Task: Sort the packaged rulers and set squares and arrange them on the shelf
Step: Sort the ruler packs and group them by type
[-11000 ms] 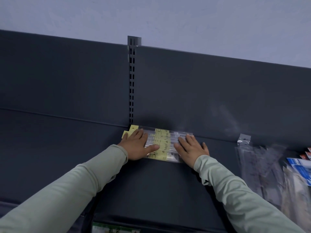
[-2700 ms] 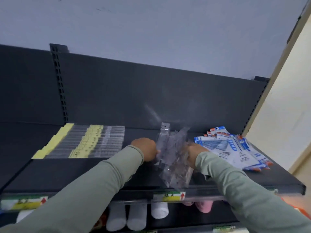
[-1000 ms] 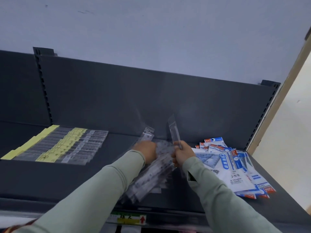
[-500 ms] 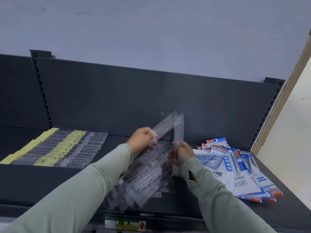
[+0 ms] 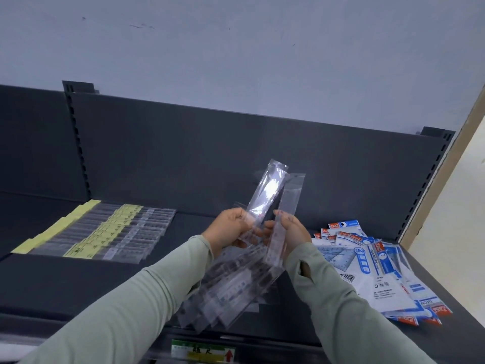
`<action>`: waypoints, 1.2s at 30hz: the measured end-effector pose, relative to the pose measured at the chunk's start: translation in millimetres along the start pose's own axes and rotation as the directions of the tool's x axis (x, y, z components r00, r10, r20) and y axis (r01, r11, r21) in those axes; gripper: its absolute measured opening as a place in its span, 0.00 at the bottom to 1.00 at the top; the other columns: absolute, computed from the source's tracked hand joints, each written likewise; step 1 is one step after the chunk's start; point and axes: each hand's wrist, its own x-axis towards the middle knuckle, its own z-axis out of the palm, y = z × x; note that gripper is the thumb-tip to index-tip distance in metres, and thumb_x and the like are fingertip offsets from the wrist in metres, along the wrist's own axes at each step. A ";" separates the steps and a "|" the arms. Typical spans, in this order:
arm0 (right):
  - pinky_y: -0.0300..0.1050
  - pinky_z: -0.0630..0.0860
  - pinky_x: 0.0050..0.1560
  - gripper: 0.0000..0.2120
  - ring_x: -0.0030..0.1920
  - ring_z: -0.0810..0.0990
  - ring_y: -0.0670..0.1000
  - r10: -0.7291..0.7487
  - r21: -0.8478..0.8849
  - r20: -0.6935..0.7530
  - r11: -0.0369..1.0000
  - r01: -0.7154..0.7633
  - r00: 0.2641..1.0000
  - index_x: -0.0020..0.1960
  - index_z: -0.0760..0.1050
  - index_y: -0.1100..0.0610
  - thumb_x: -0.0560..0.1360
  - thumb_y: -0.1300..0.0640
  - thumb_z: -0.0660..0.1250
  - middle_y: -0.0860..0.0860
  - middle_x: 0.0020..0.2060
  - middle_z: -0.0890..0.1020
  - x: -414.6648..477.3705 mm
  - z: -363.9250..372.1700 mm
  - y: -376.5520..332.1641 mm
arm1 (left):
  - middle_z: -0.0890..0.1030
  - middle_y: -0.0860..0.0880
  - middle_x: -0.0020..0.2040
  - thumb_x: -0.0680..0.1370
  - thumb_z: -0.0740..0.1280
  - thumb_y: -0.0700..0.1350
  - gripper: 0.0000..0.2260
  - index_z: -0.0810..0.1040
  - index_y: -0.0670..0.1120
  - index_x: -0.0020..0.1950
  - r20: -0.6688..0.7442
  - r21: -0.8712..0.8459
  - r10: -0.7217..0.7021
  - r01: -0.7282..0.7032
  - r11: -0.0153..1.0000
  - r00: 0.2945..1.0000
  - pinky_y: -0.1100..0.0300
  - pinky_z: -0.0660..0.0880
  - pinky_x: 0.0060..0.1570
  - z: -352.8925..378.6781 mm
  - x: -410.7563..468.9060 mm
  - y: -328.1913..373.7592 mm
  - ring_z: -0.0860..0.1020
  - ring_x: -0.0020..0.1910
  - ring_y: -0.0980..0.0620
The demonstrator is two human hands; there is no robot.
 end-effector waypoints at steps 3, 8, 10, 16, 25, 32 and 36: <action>0.50 0.78 0.37 0.14 0.34 0.79 0.57 0.048 0.081 0.032 0.995 -0.051 0.998 0.59 0.71 0.64 0.82 0.54 0.56 0.60 0.36 0.78 -2.1 5.2 -1.1 | 0.77 0.48 0.35 0.78 0.64 0.38 0.10 0.72 0.47 0.37 0.033 0.078 -0.018 0.015 0.997 0.999 0.60 0.73 0.32 3.8 -2.0 -1.3 0.75 0.36 0.50; 0.51 0.81 0.37 0.21 0.42 0.79 0.61 0.076 0.106 0.094 0.991 -0.086 0.993 0.66 0.68 0.65 0.82 0.50 0.53 0.66 0.52 0.77 -4.7 7.3 -2.9 | 0.70 0.51 0.29 0.78 0.66 0.42 0.13 0.71 0.47 0.34 0.091 0.239 -0.028 0.005 0.971 0.995 0.61 0.69 0.31 4.3 -7.4 -3.2 0.69 0.30 0.55; 0.50 0.80 0.36 0.16 0.40 0.79 0.59 0.057 0.093 0.095 0.994 -0.066 0.994 0.61 0.70 0.64 0.82 0.54 0.53 0.64 0.46 0.78 -6.1 6.3 -2.8 | 0.71 0.52 0.29 0.79 0.66 0.43 0.11 0.74 0.47 0.35 0.124 0.251 -0.028 -0.004 0.968 0.992 0.61 0.69 0.33 1.7 -9.7 -1.4 0.69 0.30 0.55; 0.59 0.77 0.50 0.11 0.44 0.79 0.61 0.020 -0.042 0.012 0.999 -0.019 1.000 0.47 0.74 0.62 0.81 0.60 0.55 0.62 0.44 0.80 -9.4 8.8 3.1 | 0.75 0.52 0.33 0.78 0.66 0.44 0.10 0.73 0.48 0.37 0.225 0.487 -0.085 -0.036 0.873 0.971 0.63 0.71 0.34 -2.4 -13.4 6.5 0.72 0.33 0.54; 0.67 0.73 0.59 0.08 0.49 0.78 0.67 -0.058 -0.341 0.023 0.938 0.062 0.998 0.37 0.75 0.56 0.74 0.59 0.62 0.66 0.44 0.81 -6.3 9.0 5.3 | 0.77 0.50 0.30 0.75 0.70 0.50 0.11 0.74 0.43 0.41 -0.170 0.226 0.164 -0.124 0.966 0.972 0.54 0.76 0.38 8.9 -2.3 17.3 0.76 0.30 0.50; 0.56 0.80 0.45 0.11 0.39 0.80 0.58 0.011 -0.261 0.169 0.965 0.034 0.986 0.44 0.77 0.58 0.79 0.51 0.62 0.60 0.40 0.80 -23.0 9.9 13.1 | 0.70 0.52 0.29 0.77 0.65 0.34 0.06 0.75 0.44 0.45 -0.179 0.088 0.168 -0.154 0.984 0.969 0.66 0.65 0.23 11.5 -0.9 32.4 0.68 0.23 0.58; 0.58 0.78 0.53 0.20 0.45 0.81 0.59 0.062 -0.127 0.244 0.991 -0.032 0.968 0.59 0.74 0.67 0.80 0.51 0.57 0.64 0.48 0.80 -22.9 12.7 11.8 | 0.79 0.48 0.44 0.78 0.59 0.30 0.21 0.71 0.49 0.67 -0.108 -0.030 0.173 -0.177 0.984 0.979 0.61 0.70 0.32 9.9 -2.5 34.4 0.72 0.33 0.54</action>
